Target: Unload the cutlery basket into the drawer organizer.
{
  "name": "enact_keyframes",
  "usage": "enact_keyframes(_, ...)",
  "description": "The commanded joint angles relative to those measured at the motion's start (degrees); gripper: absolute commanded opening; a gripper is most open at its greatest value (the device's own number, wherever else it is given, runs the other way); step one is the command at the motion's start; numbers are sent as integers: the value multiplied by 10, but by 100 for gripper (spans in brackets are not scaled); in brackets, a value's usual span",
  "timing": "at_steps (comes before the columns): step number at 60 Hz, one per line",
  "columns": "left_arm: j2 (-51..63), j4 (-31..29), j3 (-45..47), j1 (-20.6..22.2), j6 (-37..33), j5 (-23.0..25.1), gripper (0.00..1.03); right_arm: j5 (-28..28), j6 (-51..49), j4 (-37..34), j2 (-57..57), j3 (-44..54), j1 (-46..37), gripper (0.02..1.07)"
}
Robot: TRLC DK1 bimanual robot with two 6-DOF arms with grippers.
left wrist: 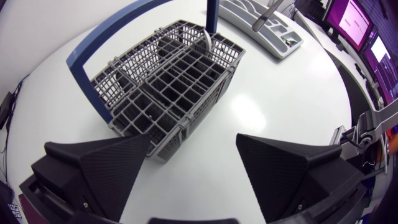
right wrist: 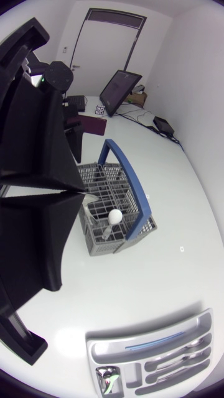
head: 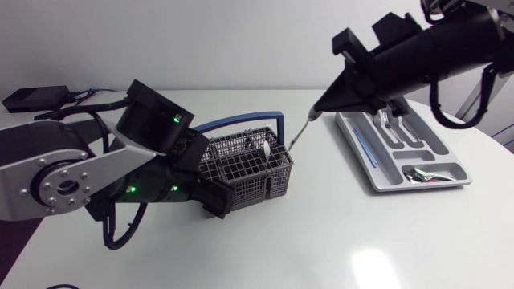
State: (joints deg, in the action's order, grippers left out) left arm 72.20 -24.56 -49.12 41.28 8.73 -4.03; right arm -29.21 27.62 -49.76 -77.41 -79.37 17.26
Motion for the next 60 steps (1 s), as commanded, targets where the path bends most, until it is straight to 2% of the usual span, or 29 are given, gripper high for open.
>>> enact_keyframes(1,0,-8,-28,9,-1,-5,97,-13,-49,-25,14,16,-41,8)
enact_keyframes(13,14,-7,-57,28,9,-4,97,-15,-150,-61,21,51,-141,8)
enact_keyframes(25,49,30,-79,49,25,-4,96,0,-242,-71,10,88,-212,8)
enact_keyframes(33,71,59,-90,54,35,-4,96,35,-292,-71,9,101,-243,8)
enact_keyframes(40,85,76,-104,54,41,-4,96,95,-346,-62,16,115,-265,8)
enact_keyframes(53,116,87,-131,54,48,-4,96,237,-423,31,31,170,-282,8)
enact_keyframes(60,130,94,-142,54,56,-4,96,282,-466,88,20,191,-303,8)
